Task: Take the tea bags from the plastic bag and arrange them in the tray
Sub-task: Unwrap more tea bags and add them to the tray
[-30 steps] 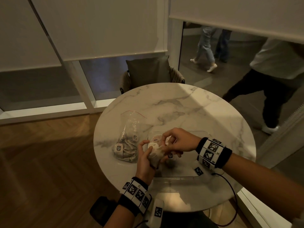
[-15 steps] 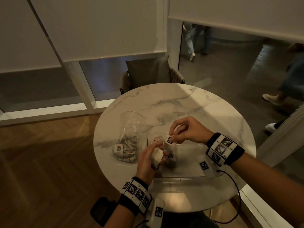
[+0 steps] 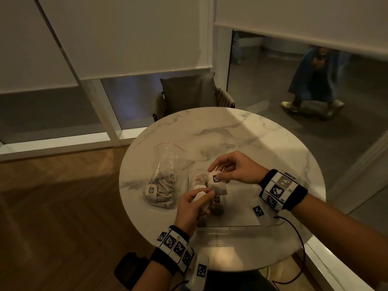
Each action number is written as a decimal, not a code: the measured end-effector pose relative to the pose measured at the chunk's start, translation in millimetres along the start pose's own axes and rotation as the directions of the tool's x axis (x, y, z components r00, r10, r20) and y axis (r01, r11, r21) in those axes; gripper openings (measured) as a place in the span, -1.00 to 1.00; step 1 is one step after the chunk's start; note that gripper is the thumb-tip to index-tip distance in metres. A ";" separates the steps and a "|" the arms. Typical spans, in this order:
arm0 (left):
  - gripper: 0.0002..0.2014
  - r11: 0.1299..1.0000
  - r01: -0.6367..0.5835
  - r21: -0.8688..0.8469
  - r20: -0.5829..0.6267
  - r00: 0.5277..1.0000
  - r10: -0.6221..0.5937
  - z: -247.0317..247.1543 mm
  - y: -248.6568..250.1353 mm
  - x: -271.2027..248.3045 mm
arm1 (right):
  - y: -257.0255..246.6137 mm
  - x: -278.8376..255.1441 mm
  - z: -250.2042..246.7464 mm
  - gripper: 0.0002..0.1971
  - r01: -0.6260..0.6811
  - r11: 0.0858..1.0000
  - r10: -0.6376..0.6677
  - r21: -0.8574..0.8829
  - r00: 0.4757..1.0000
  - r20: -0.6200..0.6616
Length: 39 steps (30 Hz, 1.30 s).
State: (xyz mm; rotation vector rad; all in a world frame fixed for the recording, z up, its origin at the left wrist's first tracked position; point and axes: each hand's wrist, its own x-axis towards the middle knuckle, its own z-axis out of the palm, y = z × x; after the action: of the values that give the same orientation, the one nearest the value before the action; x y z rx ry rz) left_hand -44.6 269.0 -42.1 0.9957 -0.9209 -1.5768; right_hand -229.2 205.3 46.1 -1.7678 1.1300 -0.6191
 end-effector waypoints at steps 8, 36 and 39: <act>-0.82 0.994 -0.049 -0.101 -0.163 0.986 0.032 0.4 -2.7 1.2 | 12.5 -25.4 31.4 -0.78 0.143 0.988 -0.156 -0.061 0.902 -0.402; -0.91 0.991 -0.058 -0.124 -0.088 0.995 0.047 7.5 35.1 -12.6 | -1.9 -35.3 56.2 -0.89 0.339 0.918 -0.396 -0.204 0.793 -0.463; -0.90 0.989 -0.074 -0.131 -0.110 0.992 0.060 9.8 33.9 -14.2 | -1.6 -35.6 55.5 -0.89 0.334 0.917 -0.398 -0.219 0.796 -0.456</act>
State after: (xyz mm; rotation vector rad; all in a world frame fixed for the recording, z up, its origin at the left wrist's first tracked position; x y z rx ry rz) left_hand -39.9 277.0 -5.3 0.9345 -0.7573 -1.4945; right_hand -201.1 261.0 24.6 -2.0234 1.1806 -1.3255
